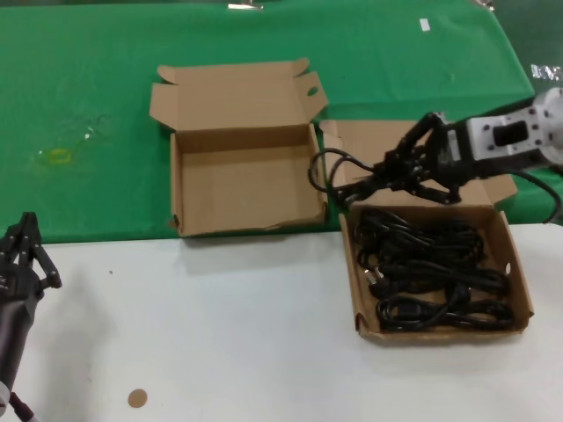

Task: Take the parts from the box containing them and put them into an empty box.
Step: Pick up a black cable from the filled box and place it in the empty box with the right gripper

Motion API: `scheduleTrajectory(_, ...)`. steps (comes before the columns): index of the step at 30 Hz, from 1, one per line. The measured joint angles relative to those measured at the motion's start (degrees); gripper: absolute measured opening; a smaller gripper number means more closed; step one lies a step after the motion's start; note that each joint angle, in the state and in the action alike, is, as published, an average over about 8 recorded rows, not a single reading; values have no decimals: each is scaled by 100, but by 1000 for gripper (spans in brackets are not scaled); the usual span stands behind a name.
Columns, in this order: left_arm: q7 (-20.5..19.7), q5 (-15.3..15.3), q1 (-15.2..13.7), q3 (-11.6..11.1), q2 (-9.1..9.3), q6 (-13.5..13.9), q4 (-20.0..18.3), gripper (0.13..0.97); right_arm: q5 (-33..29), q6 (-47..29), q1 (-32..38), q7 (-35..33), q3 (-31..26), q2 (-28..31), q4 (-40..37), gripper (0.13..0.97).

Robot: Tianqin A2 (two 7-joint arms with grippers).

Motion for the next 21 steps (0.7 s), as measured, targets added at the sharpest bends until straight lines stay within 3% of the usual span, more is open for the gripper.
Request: scheduleTrajectory(21,0,0,0,0,0,0,0,152,-249,204,390,228,-362,-871,42,222)
